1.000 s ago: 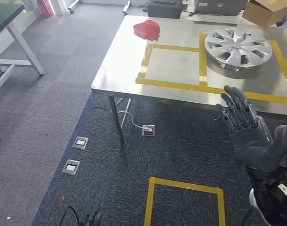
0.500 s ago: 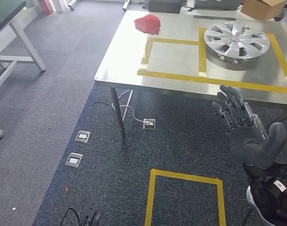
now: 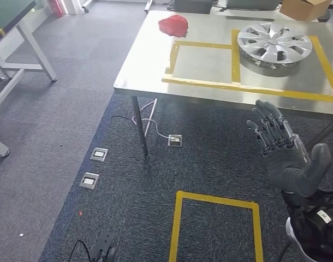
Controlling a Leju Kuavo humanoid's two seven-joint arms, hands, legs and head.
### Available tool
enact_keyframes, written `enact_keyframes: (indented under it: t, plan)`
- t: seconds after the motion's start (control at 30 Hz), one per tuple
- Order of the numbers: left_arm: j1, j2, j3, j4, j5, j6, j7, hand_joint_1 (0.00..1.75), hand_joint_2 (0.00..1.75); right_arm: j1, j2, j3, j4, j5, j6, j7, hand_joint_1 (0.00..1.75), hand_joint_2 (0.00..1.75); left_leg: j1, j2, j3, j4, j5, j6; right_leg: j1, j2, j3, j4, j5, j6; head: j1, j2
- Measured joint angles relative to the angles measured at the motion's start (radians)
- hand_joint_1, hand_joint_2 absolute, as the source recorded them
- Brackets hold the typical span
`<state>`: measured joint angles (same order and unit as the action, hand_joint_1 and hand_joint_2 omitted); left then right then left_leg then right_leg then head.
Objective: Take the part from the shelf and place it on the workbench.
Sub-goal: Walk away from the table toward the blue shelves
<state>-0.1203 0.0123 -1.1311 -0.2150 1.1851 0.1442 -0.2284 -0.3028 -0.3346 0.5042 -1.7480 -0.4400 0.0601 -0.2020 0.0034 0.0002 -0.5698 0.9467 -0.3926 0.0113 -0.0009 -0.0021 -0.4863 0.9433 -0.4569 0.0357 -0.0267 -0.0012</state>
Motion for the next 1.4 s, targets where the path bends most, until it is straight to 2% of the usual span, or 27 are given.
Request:
enact_keyframes:
  t: [0.07,0.1,0.13,0.2,0.23,0.27,0.3,0.33,0.4,0.43,0.5,0.6,0.63,0.67,0.77,0.8,0.83,0.87,0.93,1.0,1.1,1.13,1.2,1.27,1.3,1.33,1.4]
  plan:
    - [0.0,0.001,0.0,0.0,-0.001,0.002,0.0,0.0,0.0,0.0,0.0,-0.001,0.0,-0.003,0.0,0.002,0.0,0.0,0.002,0.0,-0.007,0.006,0.0,-0.01,-0.003,-0.001,-0.006,-0.002,0.011,-0.013,0.0,0.0]
    - [0.0,0.001,0.0,0.0,-0.001,0.003,0.001,0.0,0.0,-0.001,0.0,-0.001,0.0,-0.005,0.0,0.003,0.0,0.0,0.002,0.0,-0.017,0.025,-0.016,-0.015,-0.005,-0.002,-0.01,-0.004,0.017,-0.021,0.0,0.0]
    - [0.0,0.001,0.0,0.0,-0.002,0.004,0.002,0.0,0.0,-0.001,0.0,-0.002,0.0,-0.008,-0.002,0.004,0.0,0.0,0.004,0.0,-0.039,0.073,-0.049,-0.02,-0.007,-0.004,-0.016,-0.007,0.024,-0.027,-0.002,0.0]
    - [0.0,0.001,0.0,0.0,-0.002,0.006,0.007,0.0,0.0,-0.001,0.0,-0.002,0.0,-0.012,-0.005,0.005,0.0,0.0,0.005,0.0,-0.1,0.217,-0.135,-0.029,-0.006,-0.006,-0.033,-0.006,0.035,-0.034,-0.005,0.0]
    - [0.001,0.001,0.0,0.0,-0.001,0.006,0.009,0.0,0.0,0.0,0.0,-0.001,0.0,-0.013,-0.007,0.005,0.0,0.0,0.005,0.0,-0.128,0.286,-0.167,-0.032,-0.006,-0.006,-0.042,-0.006,0.04,-0.035,-0.005,0.0]
    - [0.001,0.001,0.0,0.0,-0.001,0.007,0.01,0.0,0.0,0.0,0.0,0.0,0.0,-0.014,-0.008,0.005,0.0,0.0,0.005,0.0,-0.138,0.32,-0.177,-0.032,-0.004,-0.005,-0.049,-0.006,0.045,-0.036,-0.006,0.0]
    - [0.001,0.001,0.0,0.0,-0.001,0.007,0.01,0.0,0.0,0.001,0.0,0.0,0.001,-0.014,-0.008,0.006,0.0,0.0,0.005,0.0,-0.127,0.312,-0.168,-0.03,-0.003,-0.005,-0.054,-0.006,0.05,-0.035,-0.006,0.0]
    - [0.001,0.001,0.0,0.0,-0.001,0.007,0.01,0.0,0.0,0.001,0.0,0.001,0.001,-0.014,-0.009,0.006,0.0,0.0,0.004,0.0,-0.094,0.264,-0.144,-0.026,-0.001,-0.004,-0.058,-0.006,0.053,-0.035,-0.007,0.0]
    - [0.0,0.002,0.0,0.0,-0.001,0.007,0.011,0.0,0.0,0.001,0.0,0.001,0.001,-0.014,-0.012,0.004,0.0,0.0,0.0,-0.001,-0.001,0.105,-0.086,-0.011,0.001,-0.004,-0.062,-0.006,0.059,-0.032,-0.008,0.0]
    - [-0.001,0.003,0.0,0.0,0.0,0.007,0.011,0.0,0.0,0.0,0.0,0.001,0.001,-0.014,-0.014,0.003,0.0,0.0,-0.003,-0.001,0.033,0.042,-0.066,-0.003,0.003,-0.004,-0.064,-0.005,0.061,-0.029,-0.007,0.0]
    - [-0.002,0.005,0.0,0.0,0.001,0.008,0.01,0.0,0.0,0.001,0.0,0.001,0.002,-0.013,-0.017,-0.001,0.0,0.0,-0.009,-0.001,0.057,-0.012,-0.052,0.01,0.003,-0.004,-0.068,-0.004,0.067,-0.021,-0.007,0.0]
    - [-0.002,0.005,0.0,0.0,0.003,0.01,0.009,0.0,0.0,0.001,0.002,0.001,0.002,-0.011,-0.018,-0.005,0.0,0.0,-0.007,0.0,0.053,-0.02,-0.037,0.021,0.002,-0.003,-0.073,-0.001,0.07,-0.004,-0.009,0.0]
    - [-0.002,0.005,0.0,0.0,0.003,0.01,0.009,0.0,0.0,0.001,0.002,0.0,0.002,-0.01,-0.018,-0.007,0.0,0.0,-0.004,0.002,0.051,-0.025,-0.031,0.025,0.002,-0.002,-0.08,0.014,0.056,0.001,-0.007,0.0]
    - [-0.002,0.006,0.0,0.0,0.003,0.011,0.009,0.0,0.0,0.002,0.003,-0.001,0.002,-0.009,-0.019,-0.009,0.0,0.0,0.0,0.003,0.048,-0.029,-0.026,0.029,0.001,-0.001,-0.097,0.057,0.023,0.006,-0.005,0.0]
    - [-0.002,0.006,0.0,0.0,0.002,0.013,0.01,0.0,0.0,0.014,0.003,-0.004,0.003,-0.001,-0.021,-0.018,0.0,0.0,0.001,0.004,0.031,-0.028,-0.014,0.033,-0.007,-0.001,-0.17,0.266,-0.099,0.02,0.0,0.0]
    - [-0.001,0.006,0.0,0.0,0.001,0.013,0.011,0.0,0.0,0.022,0.003,-0.006,0.003,0.002,-0.023,-0.02,0.0,0.0,0.002,0.003,0.025,-0.026,-0.011,0.032,-0.01,-0.001,-0.176,0.3,-0.111,0.023,0.0,0.0]
    - [-0.001,0.006,0.0,0.0,0.0,0.013,0.012,0.0,0.0,0.03,0.003,-0.008,0.003,0.006,-0.024,-0.021,0.0,0.0,0.002,0.003,0.02,-0.023,-0.009,0.03,-0.012,-0.001,-0.162,0.293,-0.103,0.025,0.0,0.0]
    - [0.0,0.006,0.0,0.0,-0.002,0.013,0.013,0.0,0.0,0.039,0.003,-0.011,0.002,0.01,-0.026,-0.022,0.0,0.0,0.003,0.003,0.016,-0.02,-0.007,0.027,-0.015,-0.001,-0.13,0.248,-0.078,0.027,0.0,0.0]
    - [0.0,0.006,0.0,0.0,-0.005,0.013,0.014,0.0,0.0,0.052,0.003,-0.019,-0.001,0.018,-0.027,-0.023,0.0,0.0,0.005,0.003,0.009,-0.013,-0.004,0.021,-0.018,0.0,-0.042,0.097,-0.023,0.028,0.001,0.0]
    - [-0.001,0.007,0.0,0.0,-0.007,0.013,0.015,0.0,0.0,0.062,0.003,-0.025,-0.004,0.02,-0.027,-0.024,0.0,0.0,0.003,0.003,0.001,-0.005,0.001,0.01,-0.014,0.002,-0.001,0.009,-0.003,0.021,0.001,0.0]
    - [0.0,0.008,0.0,0.0,-0.009,0.013,0.014,0.0,0.0,0.083,0.003,-0.033,-0.01,0.02,-0.028,-0.025,0.0,0.0,0.004,0.003,-0.008,-0.001,0.009,-0.007,-0.009,0.004,-0.009,0.002,0.005,0.001,0.001,0.0]
    - [0.0,0.008,0.0,0.0,-0.009,0.013,0.012,0.0,0.0,0.088,0.003,-0.035,-0.013,0.02,-0.028,-0.025,0.0,0.0,0.005,0.003,-0.015,0.011,-0.001,-0.013,-0.01,0.003,-0.013,0.001,0.01,-0.007,0.0,0.0]
    - [0.0,0.008,0.0,0.0,-0.009,0.013,0.008,0.0,0.0,0.093,0.003,-0.04,-0.021,0.02,-0.028,-0.025,0.0,0.0,0.008,0.003,-0.054,0.096,-0.064,-0.023,-0.013,0.0,-0.024,-0.002,0.022,-0.024,-0.001,0.0]
    - [0.0,0.008,0.0,0.0,-0.009,0.013,0.006,0.0,0.0,0.095,0.003,-0.044,-0.024,0.02,-0.028,-0.025,0.0,0.0,0.008,0.003,-0.116,0.247,-0.148,-0.029,-0.01,-0.001,-0.041,-0.001,0.033,-0.032,-0.003,0.0]
    - [0.001,0.008,0.0,0.0,-0.009,0.014,0.006,0.0,0.0,0.096,0.003,-0.045,-0.025,0.02,-0.028,-0.024,0.0,0.0,0.008,0.003,-0.139,0.307,-0.174,-0.03,-0.008,-0.001,-0.049,-0.001,0.038,-0.033,-0.004,0.0]
    - [0.001,0.007,0.0,0.0,-0.009,0.015,0.007,0.0,0.0,0.098,0.003,-0.045,-0.025,0.02,-0.028,-0.023,0.0,0.0,0.008,0.003,-0.143,0.333,-0.181,-0.029,-0.006,-0.001,-0.056,-0.001,0.043,-0.033,-0.004,0.0]
    - [0.001,0.007,0.0,0.0,-0.009,0.017,0.01,0.0,0.0,0.099,0.003,-0.047,-0.025,0.018,-0.028,-0.022,0.0,0.0,0.006,0.003,-0.09,0.264,-0.146,-0.02,-0.002,0.0,-0.066,0.0,0.051,-0.033,-0.004,0.0]
